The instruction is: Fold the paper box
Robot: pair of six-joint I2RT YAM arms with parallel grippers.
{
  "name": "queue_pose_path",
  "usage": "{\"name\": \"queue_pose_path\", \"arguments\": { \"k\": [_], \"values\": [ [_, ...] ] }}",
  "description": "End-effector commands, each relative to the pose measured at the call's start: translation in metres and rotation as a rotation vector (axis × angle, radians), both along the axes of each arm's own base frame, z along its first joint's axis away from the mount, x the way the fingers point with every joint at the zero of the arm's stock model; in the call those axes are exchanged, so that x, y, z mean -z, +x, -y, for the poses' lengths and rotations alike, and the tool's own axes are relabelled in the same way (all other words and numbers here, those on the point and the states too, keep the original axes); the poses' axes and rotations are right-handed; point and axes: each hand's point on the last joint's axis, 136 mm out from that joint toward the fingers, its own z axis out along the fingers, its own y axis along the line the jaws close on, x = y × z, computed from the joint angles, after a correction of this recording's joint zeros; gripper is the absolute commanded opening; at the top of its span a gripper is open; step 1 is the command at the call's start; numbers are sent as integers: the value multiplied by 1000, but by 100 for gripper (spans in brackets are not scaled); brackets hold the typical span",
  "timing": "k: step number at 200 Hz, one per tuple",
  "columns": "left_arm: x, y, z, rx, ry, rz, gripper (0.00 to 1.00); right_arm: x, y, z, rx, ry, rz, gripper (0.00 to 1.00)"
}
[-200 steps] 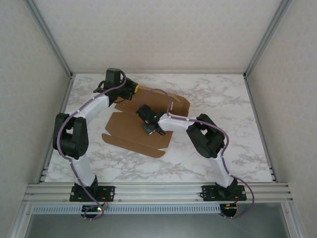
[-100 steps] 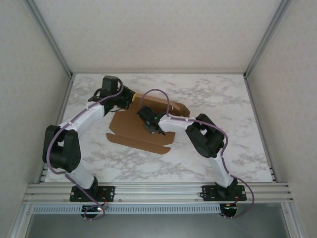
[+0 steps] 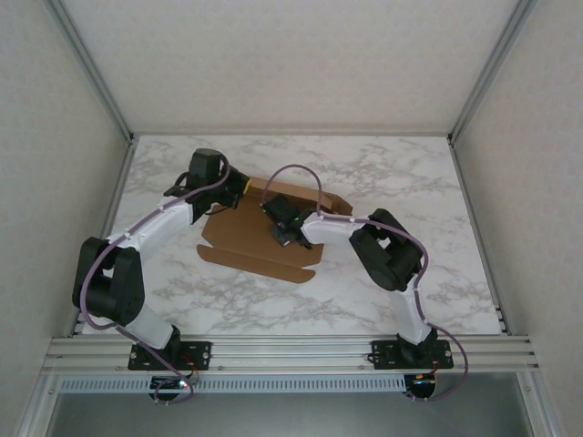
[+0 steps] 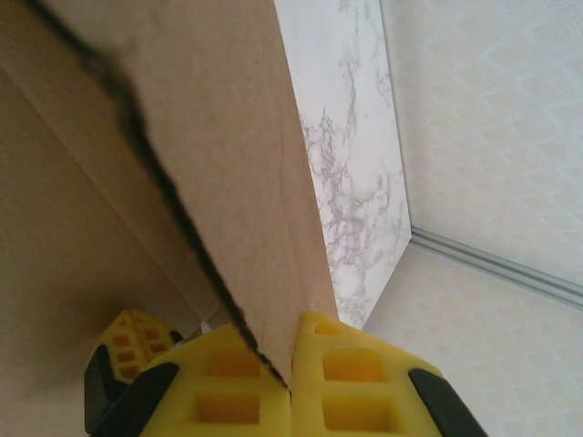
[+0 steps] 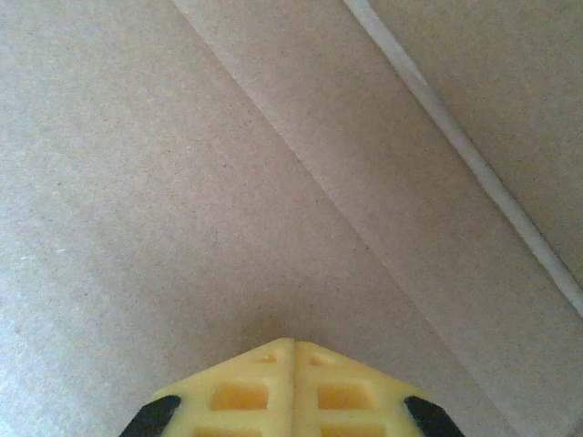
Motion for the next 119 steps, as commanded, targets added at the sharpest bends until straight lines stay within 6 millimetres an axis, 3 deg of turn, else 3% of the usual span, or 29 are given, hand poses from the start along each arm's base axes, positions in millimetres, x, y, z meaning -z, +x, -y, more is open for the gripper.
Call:
{"name": "queue_pose_path", "arguments": {
  "k": [1, 41, 70, 85, 92, 119],
  "values": [
    [61, -34, -12, -11, 112, -205, 0, 8, -34, 1, -95, 36, -126, 9],
    [56, -18, -10, -32, 114, -203, 0, -55, -59, -17, -206, 282, -125, 25],
    [47, -3, -8, -48, 114, -190, 0, -127, -78, -19, -281, 530, -171, 33],
    [45, 4, -6, -50, 110, -182, 0, -164, -76, -10, -242, 648, -180, 34],
    [44, 8, -4, -49, 107, -176, 0, -180, -64, 3, -179, 697, -175, 34],
    [40, 15, -2, -47, 105, -155, 0, -210, -24, 57, 109, 735, -114, 33]
  ]
}}
